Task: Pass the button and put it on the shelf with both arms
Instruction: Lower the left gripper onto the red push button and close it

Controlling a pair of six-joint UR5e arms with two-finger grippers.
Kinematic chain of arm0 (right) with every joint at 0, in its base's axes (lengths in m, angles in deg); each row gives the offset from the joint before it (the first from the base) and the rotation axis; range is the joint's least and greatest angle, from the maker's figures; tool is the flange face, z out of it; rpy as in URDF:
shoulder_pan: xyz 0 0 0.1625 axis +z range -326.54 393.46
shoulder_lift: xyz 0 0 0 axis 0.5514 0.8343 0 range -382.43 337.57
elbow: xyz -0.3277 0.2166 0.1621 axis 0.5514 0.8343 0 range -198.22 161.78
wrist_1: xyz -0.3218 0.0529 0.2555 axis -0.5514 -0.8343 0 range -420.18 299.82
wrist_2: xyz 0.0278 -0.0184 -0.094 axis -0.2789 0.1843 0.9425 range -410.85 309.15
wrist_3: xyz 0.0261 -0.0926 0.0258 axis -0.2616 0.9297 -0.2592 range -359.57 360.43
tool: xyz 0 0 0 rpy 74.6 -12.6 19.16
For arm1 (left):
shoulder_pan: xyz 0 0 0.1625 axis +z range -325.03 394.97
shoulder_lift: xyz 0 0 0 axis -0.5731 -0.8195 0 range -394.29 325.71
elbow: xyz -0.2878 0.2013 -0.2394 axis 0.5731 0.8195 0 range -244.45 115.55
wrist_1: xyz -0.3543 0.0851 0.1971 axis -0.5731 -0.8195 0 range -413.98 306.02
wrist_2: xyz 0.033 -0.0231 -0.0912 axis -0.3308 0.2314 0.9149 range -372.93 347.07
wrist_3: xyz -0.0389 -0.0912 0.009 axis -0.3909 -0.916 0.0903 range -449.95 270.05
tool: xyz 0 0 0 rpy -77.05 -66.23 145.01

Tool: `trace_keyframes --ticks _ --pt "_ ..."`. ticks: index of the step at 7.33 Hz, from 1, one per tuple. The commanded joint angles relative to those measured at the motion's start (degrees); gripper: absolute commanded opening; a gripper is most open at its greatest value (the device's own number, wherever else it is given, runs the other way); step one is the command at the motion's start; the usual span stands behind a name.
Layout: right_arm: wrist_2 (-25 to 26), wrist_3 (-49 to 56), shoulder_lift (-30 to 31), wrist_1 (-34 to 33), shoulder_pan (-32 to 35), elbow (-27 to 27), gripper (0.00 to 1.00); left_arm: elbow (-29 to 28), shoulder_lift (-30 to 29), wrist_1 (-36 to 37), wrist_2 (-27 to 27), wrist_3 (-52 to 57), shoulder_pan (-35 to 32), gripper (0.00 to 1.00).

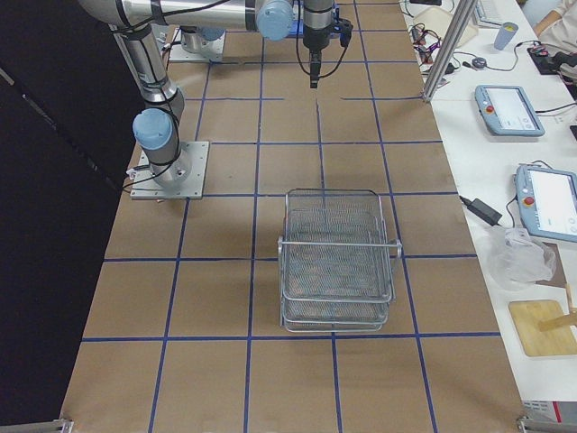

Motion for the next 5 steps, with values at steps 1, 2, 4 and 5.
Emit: trace_keyframes --ticks 1,2,4,5 --pt "0.0 0.0 0.0 0.0 0.0 -0.1 1.0 0.7 -0.1 0.1 -0.2 0.2 0.0 1.0" --pt "0.0 0.0 0.0 0.0 0.0 0.0 1.0 0.7 -0.1 0.1 -0.2 0.3 0.0 0.96" --pt "0.0 0.0 0.0 0.0 0.0 -0.1 1.0 0.7 -0.8 0.1 -0.5 0.9 0.1 0.91" --pt "0.0 0.0 0.0 0.0 0.0 0.0 1.0 0.6 -0.9 0.1 -0.4 0.7 0.1 0.85"
